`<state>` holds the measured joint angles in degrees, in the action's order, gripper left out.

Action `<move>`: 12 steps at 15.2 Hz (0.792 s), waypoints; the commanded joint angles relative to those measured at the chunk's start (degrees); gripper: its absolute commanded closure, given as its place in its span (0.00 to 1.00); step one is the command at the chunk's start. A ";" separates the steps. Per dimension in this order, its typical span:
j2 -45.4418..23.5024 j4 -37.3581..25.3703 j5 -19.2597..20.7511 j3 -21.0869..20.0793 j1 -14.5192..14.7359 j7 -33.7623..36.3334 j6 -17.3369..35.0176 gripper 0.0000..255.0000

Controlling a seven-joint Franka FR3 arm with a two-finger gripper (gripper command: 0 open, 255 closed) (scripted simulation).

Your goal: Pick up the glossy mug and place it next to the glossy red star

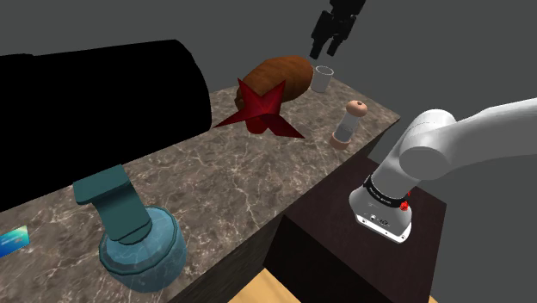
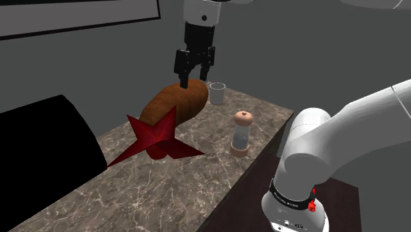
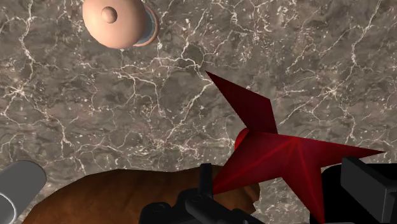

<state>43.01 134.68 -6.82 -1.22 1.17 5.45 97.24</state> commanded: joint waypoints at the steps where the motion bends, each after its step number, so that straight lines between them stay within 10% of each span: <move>1: 0.00 0.00 0.00 0.00 0.00 0.00 0.00 0.00; 12: -10.56 2.05 7.34 9.63 -4.34 -12.98 10.05 0.00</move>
<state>33.28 136.45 -0.14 7.51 -2.75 -6.27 106.36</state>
